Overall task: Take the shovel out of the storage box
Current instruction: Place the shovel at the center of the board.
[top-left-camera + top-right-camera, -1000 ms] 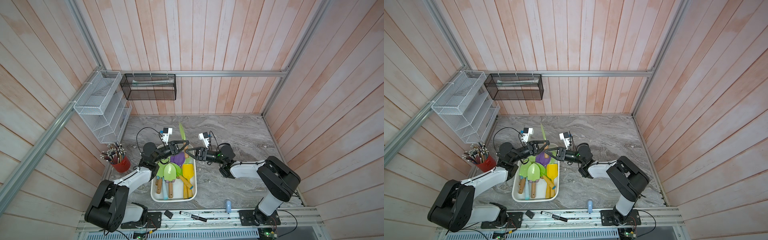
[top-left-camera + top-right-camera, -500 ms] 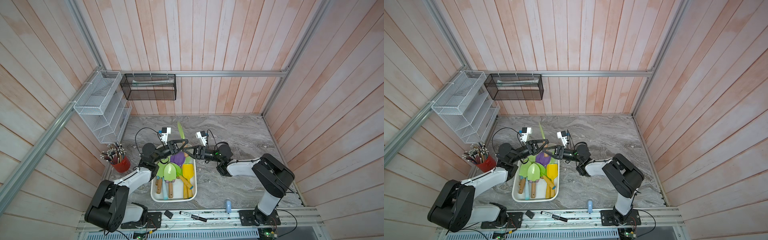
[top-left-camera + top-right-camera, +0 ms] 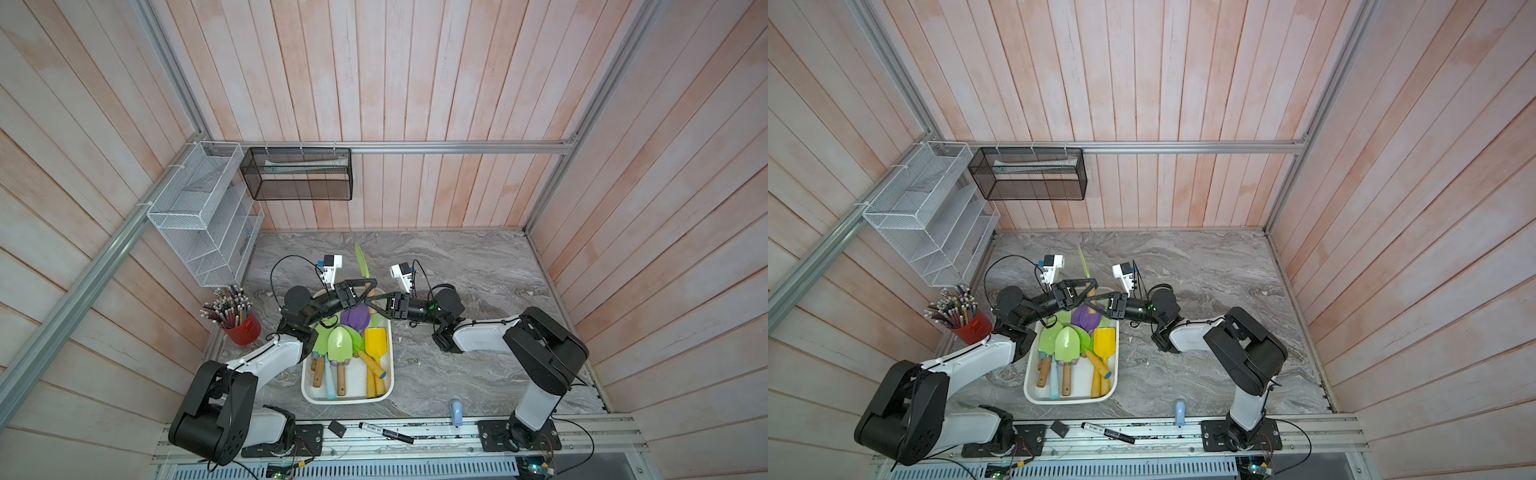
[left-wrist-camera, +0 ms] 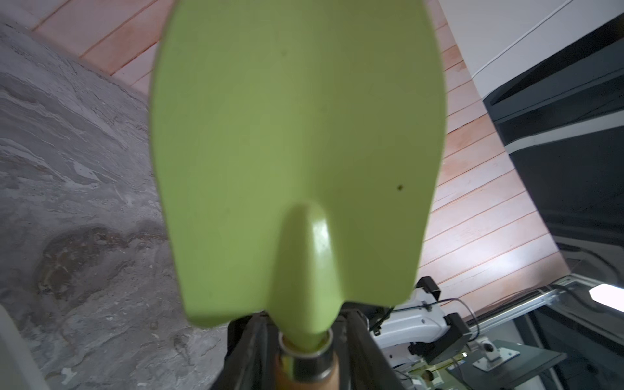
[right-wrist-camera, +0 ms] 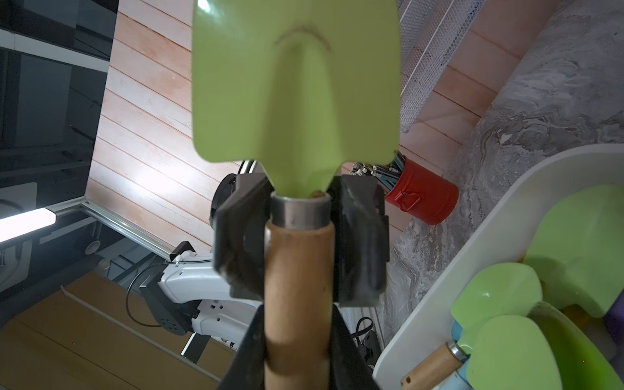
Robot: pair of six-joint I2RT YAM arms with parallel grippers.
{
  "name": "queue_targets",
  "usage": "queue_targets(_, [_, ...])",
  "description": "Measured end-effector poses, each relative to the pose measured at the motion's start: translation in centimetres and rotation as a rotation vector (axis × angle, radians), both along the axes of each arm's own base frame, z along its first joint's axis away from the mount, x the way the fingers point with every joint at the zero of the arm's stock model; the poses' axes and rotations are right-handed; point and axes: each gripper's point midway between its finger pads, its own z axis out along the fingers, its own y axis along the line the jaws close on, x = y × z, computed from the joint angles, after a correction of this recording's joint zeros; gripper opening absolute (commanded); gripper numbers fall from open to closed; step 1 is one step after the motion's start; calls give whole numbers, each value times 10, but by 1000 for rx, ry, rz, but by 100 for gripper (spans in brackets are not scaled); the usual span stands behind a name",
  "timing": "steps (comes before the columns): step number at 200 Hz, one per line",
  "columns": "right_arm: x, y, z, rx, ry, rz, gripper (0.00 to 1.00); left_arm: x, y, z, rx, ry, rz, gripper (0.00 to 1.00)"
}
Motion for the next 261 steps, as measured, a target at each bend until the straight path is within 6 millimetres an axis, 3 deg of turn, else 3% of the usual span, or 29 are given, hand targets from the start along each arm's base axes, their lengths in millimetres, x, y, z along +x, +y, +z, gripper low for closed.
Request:
queue_targets(50, [28, -31, 3, -63, -9, -110, 16, 2, 24, -1, 100, 10, 94, 68])
queue_targets(79, [57, -49, -10, -191, -5, -218, 16, 7, 34, -3, 229, 0, 181, 64])
queue_targets(108, [95, -64, -31, -372, -2, -347, 15, 15, 40, -28, 435, 66, 287, 61])
queue_targets(142, [146, -80, -51, -645, -46, -532, 15, 1, 44, -73, 670, 148, 333, 60])
queue_targets(166, [181, -91, -80, -846, -67, -634, 14, -12, 48, -94, 779, 179, 345, 60])
queue_targets(218, [230, -106, -161, -1193, -60, -671, 14, -33, 54, -119, 870, 206, 355, 60])
queue_targets(261, [257, -99, -179, -1276, -78, -668, 14, -48, 64, -139, 889, 247, 361, 60])
